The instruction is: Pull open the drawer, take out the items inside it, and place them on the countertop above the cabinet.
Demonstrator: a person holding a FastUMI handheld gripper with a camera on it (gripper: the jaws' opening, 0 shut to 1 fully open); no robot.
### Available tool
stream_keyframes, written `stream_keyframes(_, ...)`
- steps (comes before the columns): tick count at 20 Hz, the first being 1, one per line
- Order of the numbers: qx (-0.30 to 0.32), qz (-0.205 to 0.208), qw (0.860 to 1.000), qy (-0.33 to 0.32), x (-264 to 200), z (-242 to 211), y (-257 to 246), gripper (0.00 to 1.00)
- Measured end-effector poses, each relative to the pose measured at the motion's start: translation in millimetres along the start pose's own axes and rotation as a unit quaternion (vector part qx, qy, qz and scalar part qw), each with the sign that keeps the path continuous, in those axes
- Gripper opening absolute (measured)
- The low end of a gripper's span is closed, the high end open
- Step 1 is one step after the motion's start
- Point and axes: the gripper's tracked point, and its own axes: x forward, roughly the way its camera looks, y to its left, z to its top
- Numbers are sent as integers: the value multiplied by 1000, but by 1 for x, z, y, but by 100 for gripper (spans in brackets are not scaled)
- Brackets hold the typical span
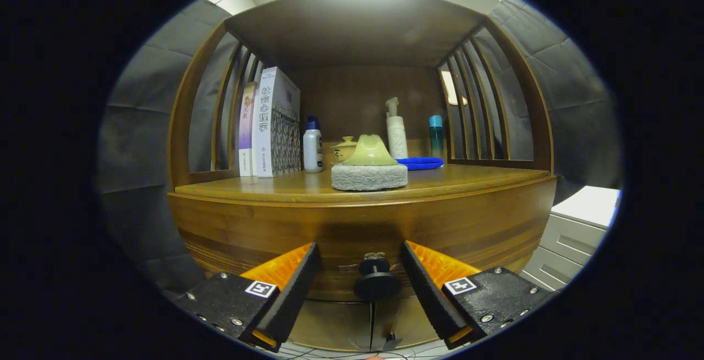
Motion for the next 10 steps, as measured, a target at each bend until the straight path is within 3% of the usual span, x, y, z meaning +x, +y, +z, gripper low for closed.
stream_keyframes(10,28,1,999,-31,-74,71,-23,95)
